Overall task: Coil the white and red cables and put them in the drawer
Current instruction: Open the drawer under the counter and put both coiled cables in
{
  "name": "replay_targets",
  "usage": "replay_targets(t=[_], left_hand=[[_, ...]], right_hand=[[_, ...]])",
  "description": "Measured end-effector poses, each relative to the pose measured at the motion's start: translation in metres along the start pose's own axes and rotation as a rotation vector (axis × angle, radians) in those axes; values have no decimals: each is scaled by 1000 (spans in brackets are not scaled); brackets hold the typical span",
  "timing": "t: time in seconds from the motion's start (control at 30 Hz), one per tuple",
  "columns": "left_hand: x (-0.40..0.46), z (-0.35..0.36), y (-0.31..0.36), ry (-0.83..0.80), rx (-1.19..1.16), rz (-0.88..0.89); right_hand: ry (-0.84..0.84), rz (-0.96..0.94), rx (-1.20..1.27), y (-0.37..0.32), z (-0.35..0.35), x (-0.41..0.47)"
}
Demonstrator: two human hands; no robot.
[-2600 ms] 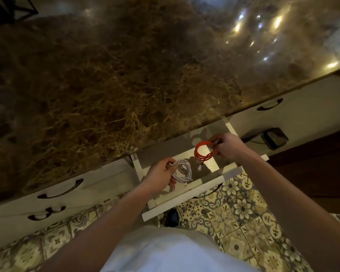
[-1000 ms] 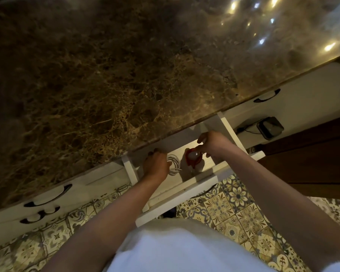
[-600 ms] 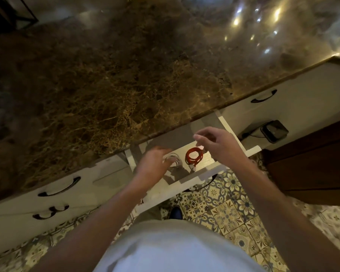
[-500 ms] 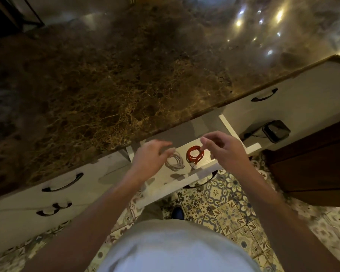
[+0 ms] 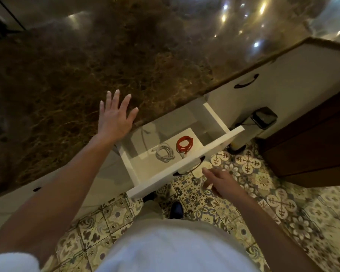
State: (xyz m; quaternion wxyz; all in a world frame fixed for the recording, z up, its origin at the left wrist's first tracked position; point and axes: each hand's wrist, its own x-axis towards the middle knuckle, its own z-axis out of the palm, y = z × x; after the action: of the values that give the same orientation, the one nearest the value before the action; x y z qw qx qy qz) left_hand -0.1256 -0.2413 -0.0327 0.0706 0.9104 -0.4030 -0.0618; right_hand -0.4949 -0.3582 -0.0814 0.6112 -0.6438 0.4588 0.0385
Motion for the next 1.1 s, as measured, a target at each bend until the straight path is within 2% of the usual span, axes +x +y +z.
replay_targets(t=[0.1,0.27,0.73,1.1], left_hand=[[2,1,-4,-47,64,-5],[0,-2,-2,-80,83,-7],[-1,-4,1,-103,104,-35],[-1,-3,2,-93,114,-35]], right_hand=[[-62,-16,61,7,16,11],[63,-17,88,2,33,28],[63,-3,294,-35,53,73],[9,-46,213,-83,66,132]])
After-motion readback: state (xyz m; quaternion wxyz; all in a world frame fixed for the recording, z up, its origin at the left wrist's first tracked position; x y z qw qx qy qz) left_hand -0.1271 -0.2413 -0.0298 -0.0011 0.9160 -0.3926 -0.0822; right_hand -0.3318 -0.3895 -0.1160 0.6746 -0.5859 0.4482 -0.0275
